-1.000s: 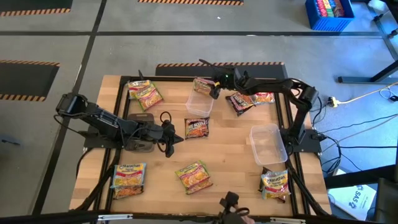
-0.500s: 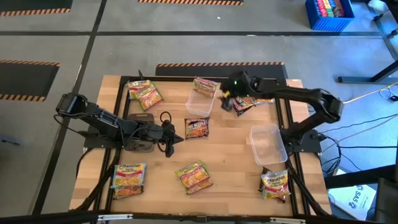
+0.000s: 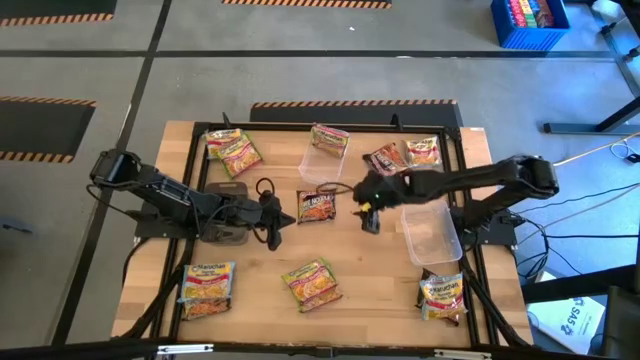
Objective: Sort Maruchan noodles
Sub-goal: Put the bottom green noodle pack into the top transparent bin
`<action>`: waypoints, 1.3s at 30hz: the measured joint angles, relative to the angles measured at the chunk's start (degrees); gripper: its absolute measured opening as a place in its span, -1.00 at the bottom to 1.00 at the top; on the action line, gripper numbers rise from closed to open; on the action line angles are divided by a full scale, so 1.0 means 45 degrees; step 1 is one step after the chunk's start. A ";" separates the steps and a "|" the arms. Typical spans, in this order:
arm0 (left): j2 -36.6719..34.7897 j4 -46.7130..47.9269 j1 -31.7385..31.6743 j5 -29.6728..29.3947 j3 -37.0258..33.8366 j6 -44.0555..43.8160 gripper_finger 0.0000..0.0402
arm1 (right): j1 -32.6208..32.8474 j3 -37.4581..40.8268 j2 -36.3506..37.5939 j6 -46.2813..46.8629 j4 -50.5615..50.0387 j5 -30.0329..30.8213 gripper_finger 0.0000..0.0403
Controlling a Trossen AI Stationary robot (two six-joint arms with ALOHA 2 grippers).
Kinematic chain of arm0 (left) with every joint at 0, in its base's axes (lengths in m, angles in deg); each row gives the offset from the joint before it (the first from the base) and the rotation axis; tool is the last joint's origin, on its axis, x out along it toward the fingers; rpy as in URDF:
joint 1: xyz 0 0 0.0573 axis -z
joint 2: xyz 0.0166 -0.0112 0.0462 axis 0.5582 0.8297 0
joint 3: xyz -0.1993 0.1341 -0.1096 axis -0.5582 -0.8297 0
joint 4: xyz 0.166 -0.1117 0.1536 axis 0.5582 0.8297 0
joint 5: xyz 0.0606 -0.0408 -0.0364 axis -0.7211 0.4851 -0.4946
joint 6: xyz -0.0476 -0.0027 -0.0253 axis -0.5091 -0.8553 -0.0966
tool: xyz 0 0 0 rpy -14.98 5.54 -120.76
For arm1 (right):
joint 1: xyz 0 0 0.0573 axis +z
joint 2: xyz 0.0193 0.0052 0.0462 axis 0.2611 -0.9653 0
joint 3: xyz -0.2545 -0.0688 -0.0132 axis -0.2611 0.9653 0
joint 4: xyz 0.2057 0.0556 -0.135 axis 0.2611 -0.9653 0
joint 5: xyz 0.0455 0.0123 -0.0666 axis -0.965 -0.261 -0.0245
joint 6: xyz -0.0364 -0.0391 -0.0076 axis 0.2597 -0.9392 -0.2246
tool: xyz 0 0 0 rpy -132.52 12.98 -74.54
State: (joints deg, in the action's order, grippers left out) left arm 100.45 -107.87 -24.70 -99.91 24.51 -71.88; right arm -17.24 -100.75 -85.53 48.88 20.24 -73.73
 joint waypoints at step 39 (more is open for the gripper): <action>0.0000 0.0494 0.2641 0.0990 0.1681 -0.1673 -0.39 | 0.2413 0.3855 -0.1058 0.6374 1.0397 -0.2205 0.18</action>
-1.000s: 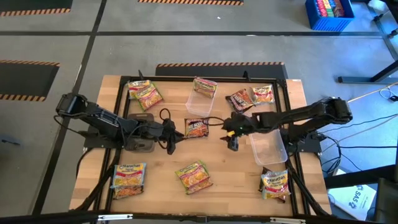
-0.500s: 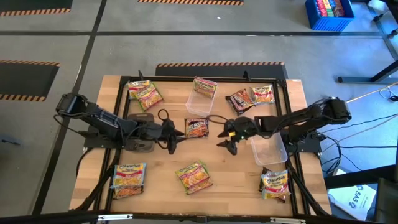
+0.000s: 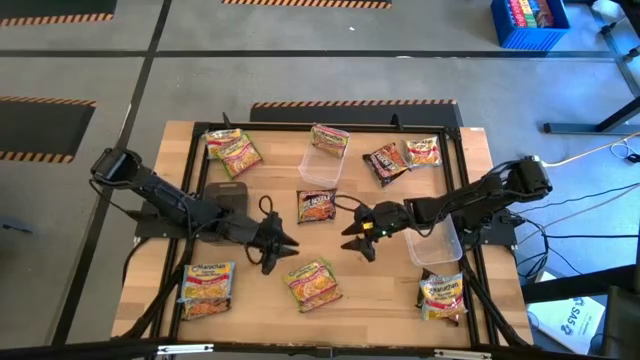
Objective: Sort Maruchan noodles
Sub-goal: Put the bottom green noodle pack into the top transparent bin
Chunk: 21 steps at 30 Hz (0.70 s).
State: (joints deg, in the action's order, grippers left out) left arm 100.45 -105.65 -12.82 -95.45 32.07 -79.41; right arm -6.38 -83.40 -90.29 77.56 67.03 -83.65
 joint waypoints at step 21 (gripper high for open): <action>0.3649 0.0340 0.3472 0.1317 0.1641 -0.3308 -0.39 | 0.1588 -0.0687 -0.2194 0.5200 0.0689 -0.1479 0.49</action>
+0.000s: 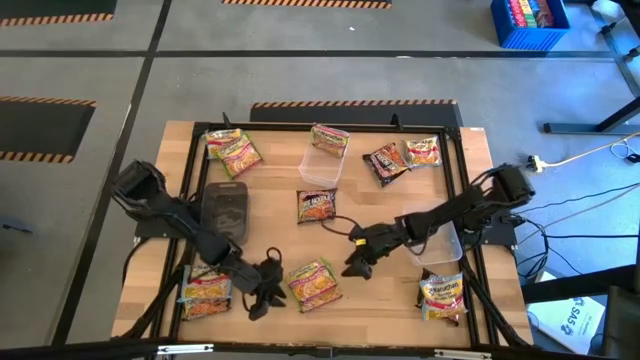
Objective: Sort Maruchan noodles
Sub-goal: Put the bottom green noodle pack into the top transparent bin
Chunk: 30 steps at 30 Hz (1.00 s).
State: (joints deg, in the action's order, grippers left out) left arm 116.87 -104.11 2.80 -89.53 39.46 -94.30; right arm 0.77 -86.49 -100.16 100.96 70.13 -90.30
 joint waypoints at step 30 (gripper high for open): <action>0.1131 -0.0757 -0.1779 -0.1006 -0.0015 0.1378 -0.40 | -0.0039 -0.2335 -0.2182 -0.1213 0.1487 -0.0040 0.42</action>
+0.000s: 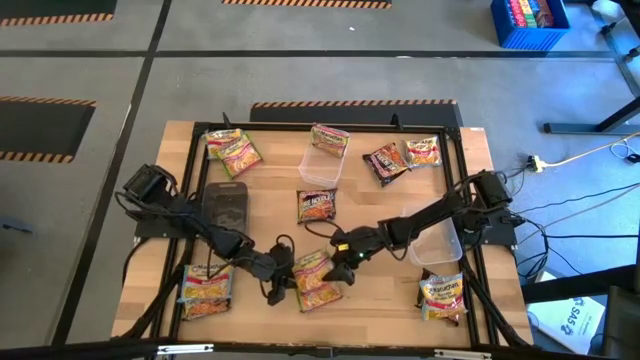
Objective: Sort Maruchan noodles
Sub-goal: Put the bottom green noodle pack into the top transparent bin
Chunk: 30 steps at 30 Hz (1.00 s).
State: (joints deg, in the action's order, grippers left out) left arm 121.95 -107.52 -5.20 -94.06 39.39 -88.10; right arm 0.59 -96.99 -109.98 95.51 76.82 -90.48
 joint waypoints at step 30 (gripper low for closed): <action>-0.0010 -0.0302 -0.0078 -0.0316 0.0005 0.0962 -0.40 | -0.0032 -0.0055 0.0026 -0.2271 0.0782 0.0550 -0.33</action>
State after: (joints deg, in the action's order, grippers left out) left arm 121.91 -108.88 -5.56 -95.48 39.41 -83.77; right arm 0.45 -97.24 -109.87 85.29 80.34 -88.01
